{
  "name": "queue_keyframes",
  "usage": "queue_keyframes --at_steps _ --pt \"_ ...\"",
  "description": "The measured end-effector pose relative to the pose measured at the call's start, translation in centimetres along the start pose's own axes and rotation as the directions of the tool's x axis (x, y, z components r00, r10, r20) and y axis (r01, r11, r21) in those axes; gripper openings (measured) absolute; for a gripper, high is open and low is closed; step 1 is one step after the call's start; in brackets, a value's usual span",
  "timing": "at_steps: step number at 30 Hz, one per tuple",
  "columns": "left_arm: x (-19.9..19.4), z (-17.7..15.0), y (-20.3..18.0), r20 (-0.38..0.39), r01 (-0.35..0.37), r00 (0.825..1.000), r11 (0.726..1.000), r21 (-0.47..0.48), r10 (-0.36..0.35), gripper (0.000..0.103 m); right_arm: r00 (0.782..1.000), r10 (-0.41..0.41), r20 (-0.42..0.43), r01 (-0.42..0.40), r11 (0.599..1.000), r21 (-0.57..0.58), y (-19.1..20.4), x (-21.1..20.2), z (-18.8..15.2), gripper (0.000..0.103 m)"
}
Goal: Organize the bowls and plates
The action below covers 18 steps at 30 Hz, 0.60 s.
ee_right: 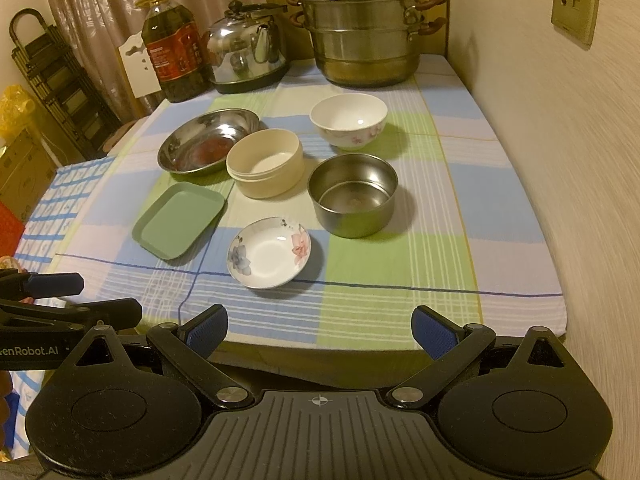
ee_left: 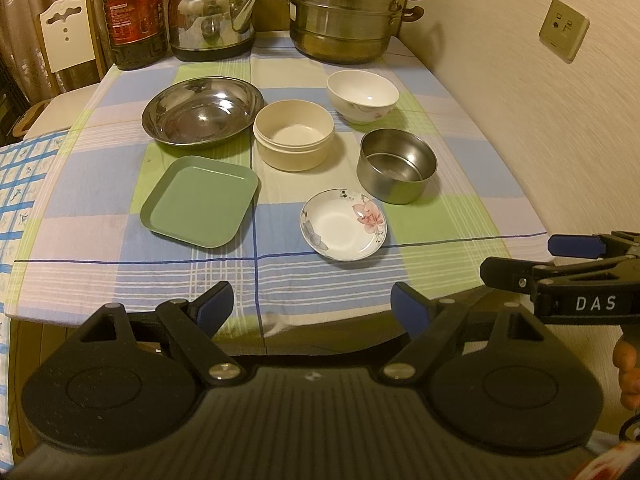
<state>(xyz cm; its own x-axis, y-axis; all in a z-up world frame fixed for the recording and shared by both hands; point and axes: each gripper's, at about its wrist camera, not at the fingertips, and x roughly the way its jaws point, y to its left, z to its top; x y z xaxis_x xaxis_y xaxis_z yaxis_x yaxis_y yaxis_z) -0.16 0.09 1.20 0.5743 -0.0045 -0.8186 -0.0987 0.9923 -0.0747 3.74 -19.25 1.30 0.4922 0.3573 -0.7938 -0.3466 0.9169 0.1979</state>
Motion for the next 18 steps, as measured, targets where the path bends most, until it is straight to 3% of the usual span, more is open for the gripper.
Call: queue_keyframes --at_steps 18 --pt "0.3 0.3 0.1 -0.002 0.001 1.000 1.000 -0.006 -0.001 0.085 1.000 0.004 -0.001 -0.004 1.000 -0.003 -0.1 0.8 1.0 0.098"
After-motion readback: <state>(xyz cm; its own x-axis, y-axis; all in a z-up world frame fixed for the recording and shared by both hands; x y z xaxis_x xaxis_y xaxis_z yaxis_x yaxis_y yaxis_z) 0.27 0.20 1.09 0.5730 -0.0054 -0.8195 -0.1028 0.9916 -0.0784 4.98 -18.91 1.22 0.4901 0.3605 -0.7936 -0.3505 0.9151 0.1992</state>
